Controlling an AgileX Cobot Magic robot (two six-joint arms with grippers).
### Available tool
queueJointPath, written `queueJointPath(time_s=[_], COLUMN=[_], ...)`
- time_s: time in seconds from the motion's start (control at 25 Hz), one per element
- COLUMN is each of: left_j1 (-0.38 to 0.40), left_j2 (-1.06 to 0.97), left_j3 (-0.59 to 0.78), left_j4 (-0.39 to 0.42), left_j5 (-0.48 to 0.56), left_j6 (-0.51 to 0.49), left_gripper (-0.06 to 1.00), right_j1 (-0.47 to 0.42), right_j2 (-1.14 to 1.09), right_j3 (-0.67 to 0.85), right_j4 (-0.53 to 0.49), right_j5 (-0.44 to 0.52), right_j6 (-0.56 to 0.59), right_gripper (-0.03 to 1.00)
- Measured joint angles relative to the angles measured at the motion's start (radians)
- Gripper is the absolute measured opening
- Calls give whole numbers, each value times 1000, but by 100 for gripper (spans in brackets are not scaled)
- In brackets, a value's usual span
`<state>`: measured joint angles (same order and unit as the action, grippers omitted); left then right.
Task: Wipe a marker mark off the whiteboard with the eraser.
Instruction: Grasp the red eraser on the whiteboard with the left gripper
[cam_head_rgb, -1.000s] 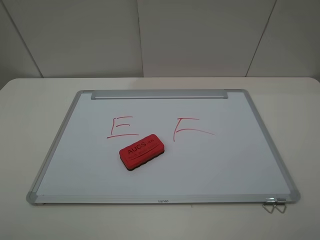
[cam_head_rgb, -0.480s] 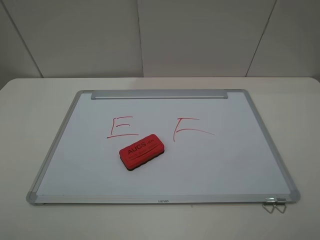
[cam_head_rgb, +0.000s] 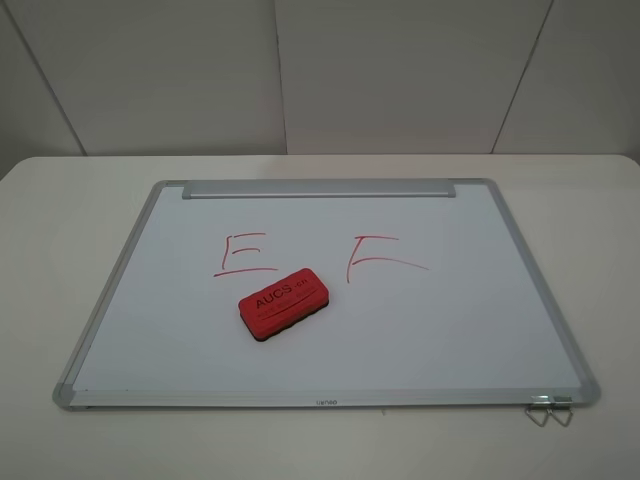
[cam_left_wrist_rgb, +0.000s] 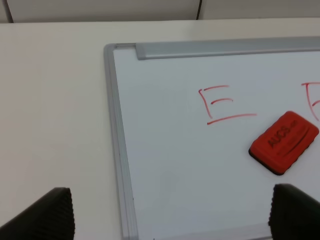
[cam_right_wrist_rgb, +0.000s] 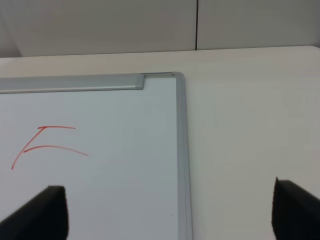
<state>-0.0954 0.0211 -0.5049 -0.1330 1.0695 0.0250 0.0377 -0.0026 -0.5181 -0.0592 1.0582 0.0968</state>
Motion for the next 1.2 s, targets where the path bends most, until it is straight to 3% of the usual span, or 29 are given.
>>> queueJointPath(time_s=[0.16,0.32,0.44,0.8,1.2], left_j1=[0,-1,-10,-320,-505], left_j2=[214,533,790,1451,1896], left_j3=[-13,-84,-161,-480,-854], left_j4=[-40,-134,-155,-77,-36], left_j5=[-9,-83,-128,-173,-147], left_j6=[78,222,300,324,351], left_gripper=[77,77,77,77,77], right_j1=[0,0,0,0,0], right_j2=[0,0,0,0,0], right_j3=[0,0,0,0,0], right_j4=[0,0,0,0,0], right_j5=[0,0,0,-1,-1], right_j6=[0,0,0,0,0], right_gripper=[72,72,72,72,72])
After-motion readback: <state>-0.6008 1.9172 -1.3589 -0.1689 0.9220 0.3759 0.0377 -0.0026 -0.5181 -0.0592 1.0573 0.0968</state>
